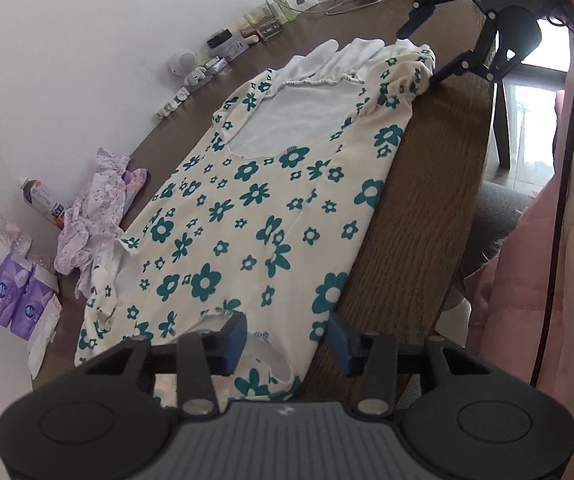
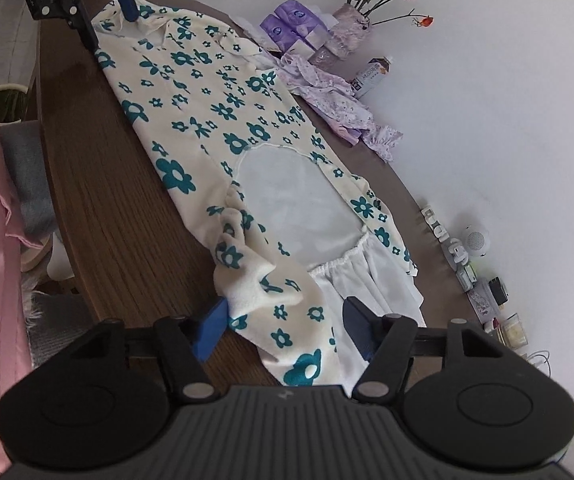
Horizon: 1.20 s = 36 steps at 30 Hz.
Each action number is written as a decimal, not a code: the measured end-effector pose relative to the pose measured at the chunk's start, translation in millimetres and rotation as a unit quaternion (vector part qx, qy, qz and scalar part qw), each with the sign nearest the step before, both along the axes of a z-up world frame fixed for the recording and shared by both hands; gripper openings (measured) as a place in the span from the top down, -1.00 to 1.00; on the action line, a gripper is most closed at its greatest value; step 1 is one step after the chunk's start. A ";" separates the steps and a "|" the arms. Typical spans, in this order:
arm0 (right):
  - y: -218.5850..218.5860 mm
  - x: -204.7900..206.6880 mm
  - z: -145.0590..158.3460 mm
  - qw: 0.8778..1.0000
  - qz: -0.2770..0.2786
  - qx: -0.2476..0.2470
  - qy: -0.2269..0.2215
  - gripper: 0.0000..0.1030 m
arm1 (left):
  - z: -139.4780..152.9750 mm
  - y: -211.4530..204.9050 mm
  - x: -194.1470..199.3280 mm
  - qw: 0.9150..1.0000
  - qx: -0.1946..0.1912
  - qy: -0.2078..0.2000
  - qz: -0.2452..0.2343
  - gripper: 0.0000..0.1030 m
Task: Fold clothes
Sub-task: 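Close the left gripper on one garment end while the right gripper grips the other end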
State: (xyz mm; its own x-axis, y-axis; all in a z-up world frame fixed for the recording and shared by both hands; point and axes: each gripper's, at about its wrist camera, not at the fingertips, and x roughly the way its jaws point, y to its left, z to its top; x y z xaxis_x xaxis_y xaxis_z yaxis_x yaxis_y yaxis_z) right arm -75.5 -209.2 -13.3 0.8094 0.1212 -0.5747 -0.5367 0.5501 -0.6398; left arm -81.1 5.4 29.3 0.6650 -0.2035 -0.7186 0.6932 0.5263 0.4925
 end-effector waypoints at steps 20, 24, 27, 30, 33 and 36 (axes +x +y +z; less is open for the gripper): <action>3.9 1.8 0.1 1.000 0.018 -0.015 0.002 0.68 | -9.8 -39.0 13.4 0.993 0.078 0.016 -0.089 0.95; 4.6 2.0 -0.6 1.000 0.022 -0.021 -0.010 0.79 | -9.6 -40.1 14.6 0.994 0.066 0.022 -0.080 0.77; 5.0 3.0 2.7 0.999 0.018 -0.020 -0.032 0.79 | -7.8 -46.0 12.6 0.995 0.051 0.013 -0.083 0.42; 5.5 4.6 5.8 0.999 0.012 -0.018 -0.049 0.82 | -6.1 -56.6 12.6 0.995 0.033 0.009 -0.093 0.22; 6.4 6.8 9.2 0.998 0.005 -0.015 -0.063 0.82 | -8.7 -73.0 18.9 0.995 0.020 0.001 -0.102 0.19; 7.2 10.2 14.9 0.997 -0.001 -0.007 -0.075 0.84 | -11.6 -92.4 27.4 0.994 0.008 -0.015 -0.104 0.12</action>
